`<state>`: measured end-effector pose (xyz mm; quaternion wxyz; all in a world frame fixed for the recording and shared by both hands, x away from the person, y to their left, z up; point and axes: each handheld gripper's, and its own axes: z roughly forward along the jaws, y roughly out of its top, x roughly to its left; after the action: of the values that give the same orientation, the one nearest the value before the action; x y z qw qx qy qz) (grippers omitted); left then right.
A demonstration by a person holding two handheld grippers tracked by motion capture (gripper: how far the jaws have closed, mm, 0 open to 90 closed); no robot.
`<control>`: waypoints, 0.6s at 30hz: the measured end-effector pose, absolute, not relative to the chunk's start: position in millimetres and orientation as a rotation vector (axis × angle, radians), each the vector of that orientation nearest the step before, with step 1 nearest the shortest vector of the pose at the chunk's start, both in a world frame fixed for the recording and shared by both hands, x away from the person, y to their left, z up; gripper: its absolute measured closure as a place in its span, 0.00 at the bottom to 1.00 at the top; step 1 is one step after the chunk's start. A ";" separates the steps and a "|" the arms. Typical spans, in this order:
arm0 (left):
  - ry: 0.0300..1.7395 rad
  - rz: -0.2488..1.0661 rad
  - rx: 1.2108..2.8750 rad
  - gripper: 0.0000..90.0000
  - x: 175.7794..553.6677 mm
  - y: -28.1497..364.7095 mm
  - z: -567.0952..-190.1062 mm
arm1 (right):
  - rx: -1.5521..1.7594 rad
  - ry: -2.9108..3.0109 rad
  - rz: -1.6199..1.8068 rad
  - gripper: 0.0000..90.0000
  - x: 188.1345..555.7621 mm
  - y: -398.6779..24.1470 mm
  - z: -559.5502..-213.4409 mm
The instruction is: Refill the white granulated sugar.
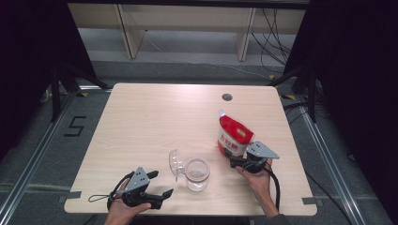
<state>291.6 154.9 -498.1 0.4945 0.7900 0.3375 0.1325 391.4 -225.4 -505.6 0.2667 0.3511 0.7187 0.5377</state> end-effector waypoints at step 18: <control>0.823 0.322 1.910 0.17 291.5 154.8 -497.9 | 0.854 1.891 1.458 0.28 400.9 -221.3 -510.2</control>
<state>291.5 154.8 -497.9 0.4957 0.7882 0.3397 0.1328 400.9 -221.3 -510.2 0.2983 0.3215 0.7116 0.5489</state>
